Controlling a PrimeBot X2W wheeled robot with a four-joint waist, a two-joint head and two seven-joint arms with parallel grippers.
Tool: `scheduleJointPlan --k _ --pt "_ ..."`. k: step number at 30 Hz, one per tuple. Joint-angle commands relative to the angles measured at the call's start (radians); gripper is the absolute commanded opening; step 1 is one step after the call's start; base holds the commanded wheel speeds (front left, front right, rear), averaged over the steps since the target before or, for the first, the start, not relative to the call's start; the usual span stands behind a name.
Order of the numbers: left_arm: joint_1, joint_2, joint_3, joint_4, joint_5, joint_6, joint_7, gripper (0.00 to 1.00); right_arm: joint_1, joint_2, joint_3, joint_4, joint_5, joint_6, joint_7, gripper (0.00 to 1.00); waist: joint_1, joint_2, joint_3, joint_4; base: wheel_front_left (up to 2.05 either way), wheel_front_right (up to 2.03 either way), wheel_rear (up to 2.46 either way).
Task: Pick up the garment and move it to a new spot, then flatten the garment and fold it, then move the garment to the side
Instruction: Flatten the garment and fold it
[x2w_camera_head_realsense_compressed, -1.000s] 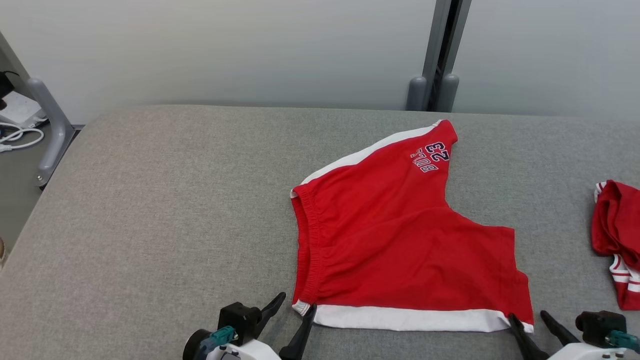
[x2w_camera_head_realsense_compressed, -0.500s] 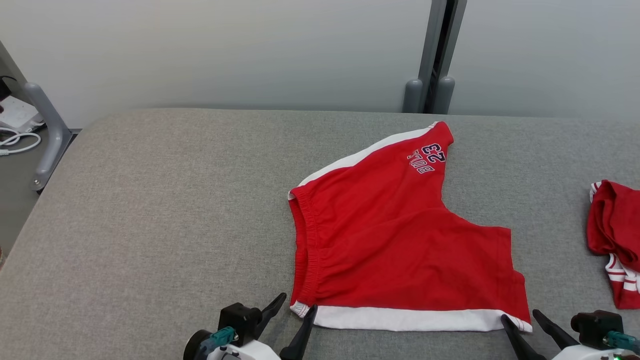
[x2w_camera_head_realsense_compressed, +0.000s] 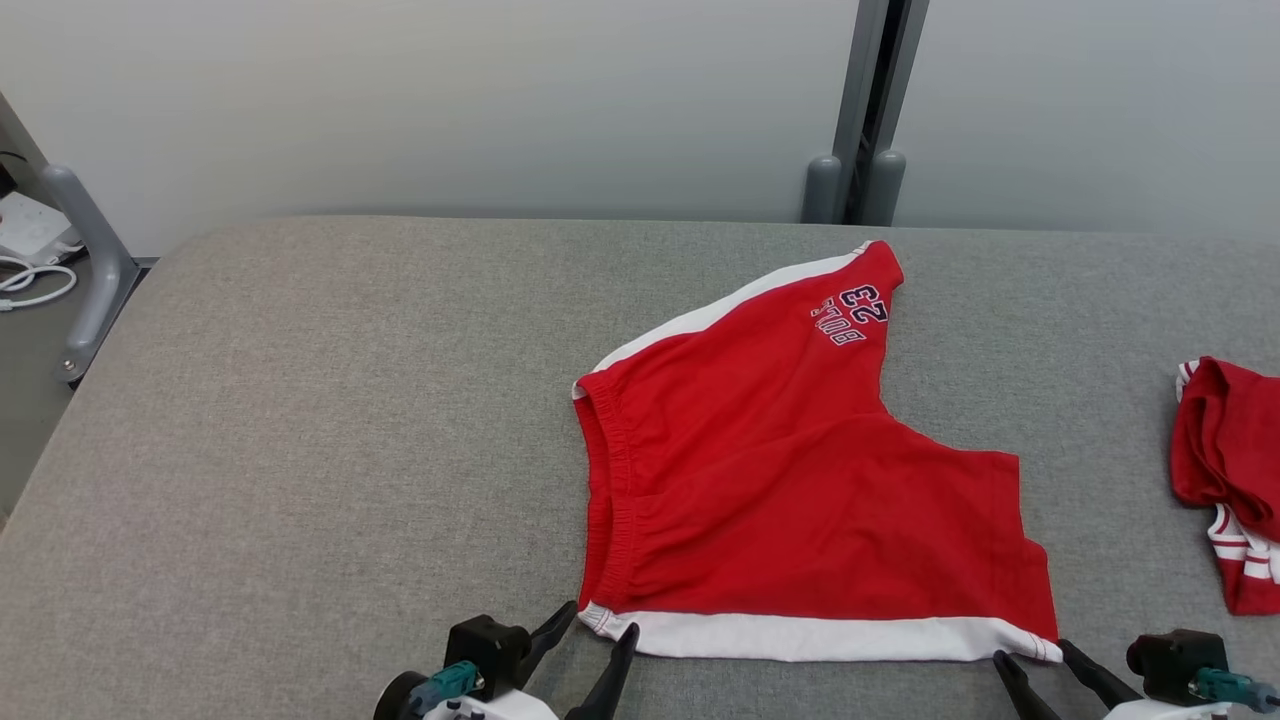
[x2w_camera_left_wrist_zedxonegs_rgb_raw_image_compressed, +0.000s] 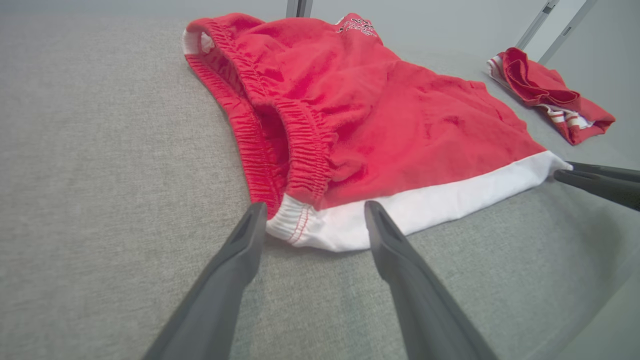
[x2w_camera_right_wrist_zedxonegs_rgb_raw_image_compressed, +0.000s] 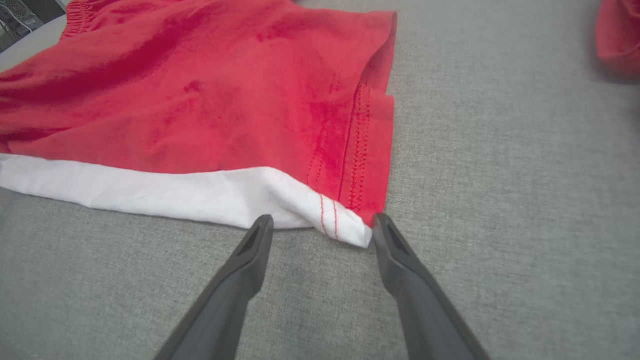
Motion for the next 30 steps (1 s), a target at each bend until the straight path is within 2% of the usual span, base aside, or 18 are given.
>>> scheduleJointPlan --k 1,10,24,25,26,27,28,30 --pt "-0.017 0.005 0.003 0.004 0.000 -0.004 -0.004 1.00 -0.009 -0.002 0.001 0.004 0.003 0.000 0.003 1.00 0.0000 -0.0001 0.000 0.000 0.00 0.00 0.00" --pt "-0.035 0.005 0.011 0.033 0.012 -0.004 -0.004 1.00 -0.029 -0.006 0.018 0.020 0.001 0.000 0.000 1.00 0.0000 -0.0001 0.016 -0.005 0.00 0.00 0.00" --pt "-0.079 0.005 -0.027 0.064 -0.006 -0.004 -0.004 1.00 -0.061 0.009 0.034 0.044 0.005 0.000 -0.002 1.00 0.0000 -0.0001 0.053 -0.002 0.00 0.00 0.00" --pt "-0.082 0.005 -0.033 0.065 -0.011 -0.004 -0.004 0.86 -0.062 0.012 0.035 0.046 0.008 0.000 -0.001 1.00 0.0000 -0.0001 0.055 -0.002 0.00 0.00 0.00" --pt "-0.090 0.005 -0.046 0.071 -0.017 -0.004 -0.004 0.00 -0.065 0.013 0.038 0.052 0.009 0.000 0.000 0.38 0.0000 -0.0001 0.059 -0.001 0.00 0.00 0.00" --pt "-0.092 0.005 -0.051 0.073 -0.021 -0.004 -0.004 0.00 -0.066 0.015 0.040 0.055 0.011 0.000 0.000 0.28 0.0000 -0.0001 0.061 0.000 0.00 0.00 0.00" --pt "-0.092 0.006 -0.058 0.078 -0.023 -0.004 -0.004 0.00 -0.067 0.016 0.042 0.057 0.011 0.000 0.000 0.00 0.0000 -0.0001 0.062 0.001 0.00 0.00 0.00" --pt "-0.094 0.007 -0.064 0.081 -0.027 -0.004 -0.004 0.00 -0.068 0.016 0.043 0.059 0.012 0.000 0.000 0.00 0.0000 -0.0001 0.063 0.002 0.00 0.00 0.00"
